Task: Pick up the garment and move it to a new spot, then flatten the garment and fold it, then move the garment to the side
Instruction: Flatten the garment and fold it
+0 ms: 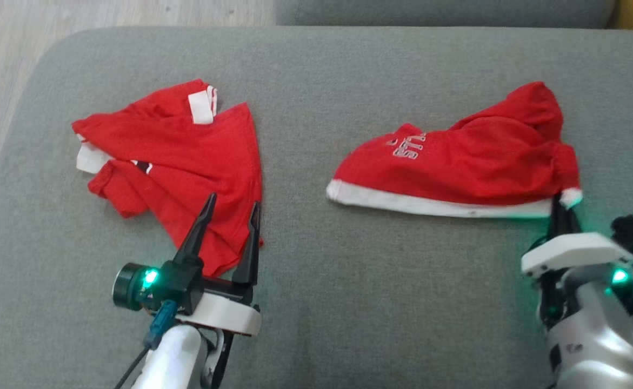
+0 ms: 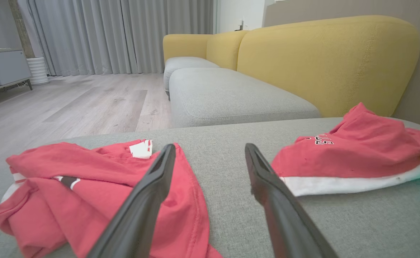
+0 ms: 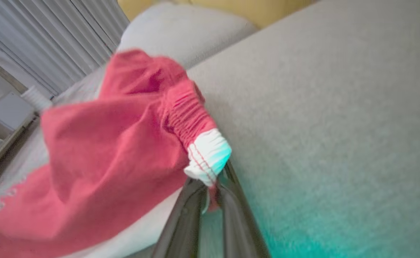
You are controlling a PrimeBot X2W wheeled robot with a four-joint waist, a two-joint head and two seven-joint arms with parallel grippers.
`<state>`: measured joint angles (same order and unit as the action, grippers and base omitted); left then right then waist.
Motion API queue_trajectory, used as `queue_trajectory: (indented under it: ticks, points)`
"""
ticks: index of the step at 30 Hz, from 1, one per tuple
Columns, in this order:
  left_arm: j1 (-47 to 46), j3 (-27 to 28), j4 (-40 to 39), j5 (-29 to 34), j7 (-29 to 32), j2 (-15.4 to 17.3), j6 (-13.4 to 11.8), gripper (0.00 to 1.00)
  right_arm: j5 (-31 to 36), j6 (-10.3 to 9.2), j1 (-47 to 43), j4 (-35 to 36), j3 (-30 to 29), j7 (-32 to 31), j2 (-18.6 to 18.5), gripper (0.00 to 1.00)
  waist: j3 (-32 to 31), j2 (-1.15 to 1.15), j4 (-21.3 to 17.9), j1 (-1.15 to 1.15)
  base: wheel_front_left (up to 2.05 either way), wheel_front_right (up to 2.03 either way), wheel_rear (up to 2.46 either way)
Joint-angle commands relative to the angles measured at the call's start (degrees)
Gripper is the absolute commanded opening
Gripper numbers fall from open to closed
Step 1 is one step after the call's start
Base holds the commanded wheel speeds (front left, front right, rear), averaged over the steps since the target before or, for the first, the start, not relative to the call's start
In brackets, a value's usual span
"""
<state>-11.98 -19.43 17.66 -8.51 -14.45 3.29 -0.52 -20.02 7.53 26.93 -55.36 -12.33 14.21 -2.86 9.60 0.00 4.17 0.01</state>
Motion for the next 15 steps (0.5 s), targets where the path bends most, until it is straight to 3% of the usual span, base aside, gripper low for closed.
queue_trajectory:
  ticks: [1,3,7,15]
  points:
    - [-1.9,2.3,-1.4,0.6,-0.5,0.1,-0.1,1.0,0.3,-0.04,0.7,4.6,0.3,0.7,0.0,0.0,-0.8,0.0,-0.5,-0.01,0.0,0.0,0.0]
    - [-1.4,2.5,-1.2,0.4,-0.5,0.0,-0.1,1.0,-4.9,-0.04,-0.5,9.1,-0.4,0.8,0.0,0.0,-2.0,0.0,-1.1,-0.01,0.0,0.0,0.0]
    - [-0.9,2.6,-1.2,0.3,-0.5,0.0,-0.1,1.0,-5.5,-0.04,-2.4,15.4,-1.4,0.8,0.0,0.0,-3.3,0.0,-1.6,-0.01,0.0,0.0,0.0]
    - [0.4,2.8,-1.1,0.1,-0.5,-0.1,-0.1,1.0,1.5,-0.04,0.6,27.4,-10.2,-1.2,-0.7,0.0,-6.4,0.0,-1.8,-0.01,0.0,0.0,0.0]
